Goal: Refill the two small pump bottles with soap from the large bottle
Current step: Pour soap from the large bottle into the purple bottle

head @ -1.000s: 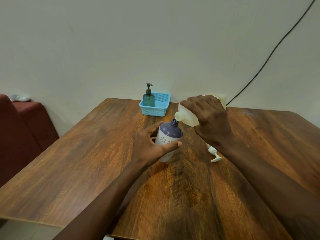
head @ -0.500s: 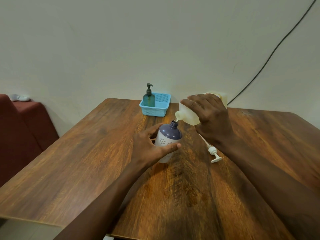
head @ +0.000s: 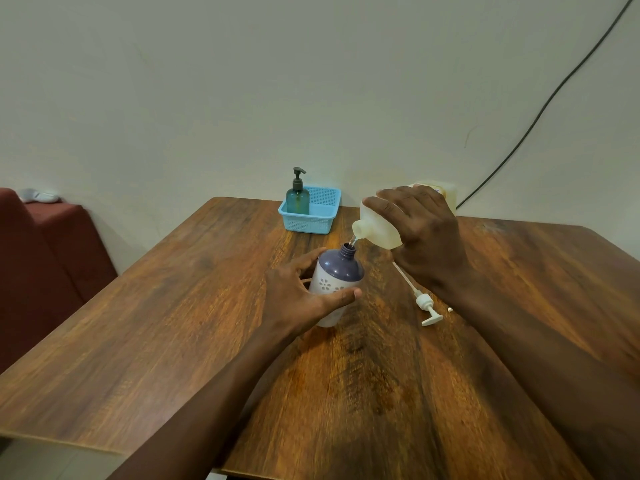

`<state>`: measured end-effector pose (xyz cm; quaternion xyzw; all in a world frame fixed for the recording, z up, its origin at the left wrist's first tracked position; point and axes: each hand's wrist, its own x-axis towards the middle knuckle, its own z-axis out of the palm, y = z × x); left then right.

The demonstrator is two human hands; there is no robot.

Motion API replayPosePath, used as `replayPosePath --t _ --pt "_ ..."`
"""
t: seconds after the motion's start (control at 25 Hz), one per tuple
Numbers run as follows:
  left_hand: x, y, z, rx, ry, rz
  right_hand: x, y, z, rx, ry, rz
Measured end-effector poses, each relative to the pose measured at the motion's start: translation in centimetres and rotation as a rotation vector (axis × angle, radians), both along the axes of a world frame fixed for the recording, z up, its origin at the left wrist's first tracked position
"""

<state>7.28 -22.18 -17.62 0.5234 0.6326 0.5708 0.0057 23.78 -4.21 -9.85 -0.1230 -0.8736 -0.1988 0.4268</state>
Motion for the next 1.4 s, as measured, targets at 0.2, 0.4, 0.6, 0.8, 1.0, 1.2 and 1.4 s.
replayPosePath --t 0.2,0.4,0.6,0.8,1.0,1.2,1.4 --pt "-0.1 0.1 -0.2 0.006 -0.003 0.005 -0.2 0.2 0.0 0.014 0.004 0.002" --pt "-0.1 0.1 -0.1 -0.003 -0.005 -0.001 -0.2 0.1 0.0 0.018 -0.004 -0.004" --pt "-0.3 0.2 -0.4 -0.009 -0.001 0.007 0.0 -0.1 0.1 0.019 -0.004 -0.001" --pt "-0.5 0.4 -0.8 -0.028 0.005 0.015 0.0 0.0 0.2 0.024 -0.007 -0.011" --pt "-0.4 0.4 -0.7 -0.034 0.002 0.004 0.2 0.1 0.3 0.035 -0.015 -0.014" --pt "-0.5 0.5 -0.9 -0.051 -0.003 0.005 0.3 -0.1 0.4 0.049 -0.016 -0.009" --pt "-0.7 0.6 -1.1 -0.055 0.002 0.0 0.3 -0.3 0.5 0.051 -0.017 0.002"
